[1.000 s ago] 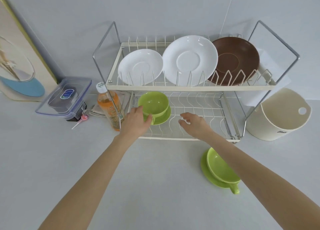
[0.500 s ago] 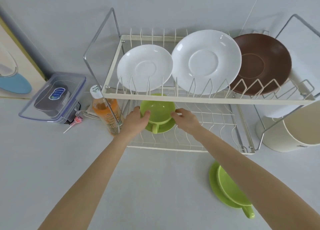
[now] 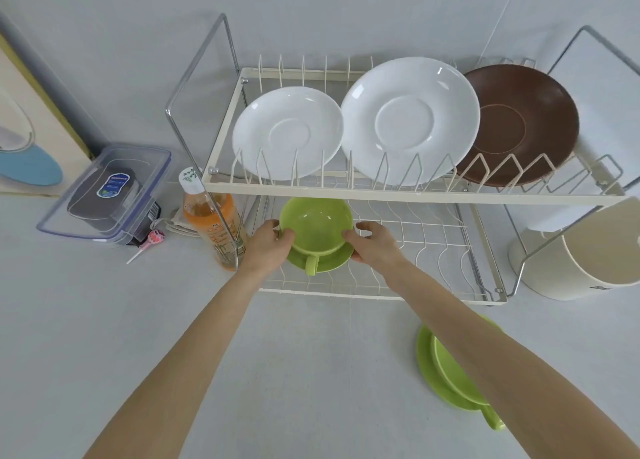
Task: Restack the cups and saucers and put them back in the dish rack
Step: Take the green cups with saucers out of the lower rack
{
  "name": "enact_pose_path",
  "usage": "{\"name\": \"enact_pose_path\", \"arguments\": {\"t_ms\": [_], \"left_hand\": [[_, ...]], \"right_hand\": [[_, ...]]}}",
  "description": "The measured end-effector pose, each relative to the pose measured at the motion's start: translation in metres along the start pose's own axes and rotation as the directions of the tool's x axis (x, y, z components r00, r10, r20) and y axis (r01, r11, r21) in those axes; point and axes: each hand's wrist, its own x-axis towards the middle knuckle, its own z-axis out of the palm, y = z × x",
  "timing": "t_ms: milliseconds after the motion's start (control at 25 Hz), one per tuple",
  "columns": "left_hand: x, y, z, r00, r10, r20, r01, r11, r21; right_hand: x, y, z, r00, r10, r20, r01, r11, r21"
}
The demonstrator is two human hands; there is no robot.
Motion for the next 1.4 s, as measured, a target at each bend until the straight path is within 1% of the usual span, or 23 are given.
{"name": "enact_pose_path", "arguments": {"t_ms": [280,480,760,920,1280,1400], "left_hand": [[-0.05,-0.007,0.007,1.0,0.004,0.03,0.002,0.979,-0.204],[-0.089,-0.027,0.015,0.999,-0.018,0.049,0.03,0.964,-0.264],[-0.128,-0.055,0.027,0.995,-0.021,0.097,0.044,0.968,-0.247],[-0.139,-0.069,0.034,0.992,-0.046,0.115,0.073,0.967,-0.245],[-0.145,-0.088,0.055,0.98,-0.105,0.168,0.128,0.983,-0.132],[-0.145,-0.09,0.058,0.979,-0.118,0.168,0.137,0.985,-0.105]], "right_hand": [[-0.049,0.019,-0.015,0.999,-0.028,-0.015,0.028,0.998,-0.05],[-0.082,0.052,-0.017,0.998,-0.054,-0.038,0.051,0.997,-0.066],[-0.113,0.093,-0.013,0.997,-0.064,-0.039,0.063,0.998,-0.022],[-0.126,0.106,-0.011,0.999,-0.039,-0.037,0.039,0.999,-0.011],[-0.129,0.133,-0.008,0.998,0.052,-0.042,-0.055,0.997,-0.062],[-0.129,0.137,-0.009,0.998,0.022,-0.061,-0.03,0.991,-0.132]]}}
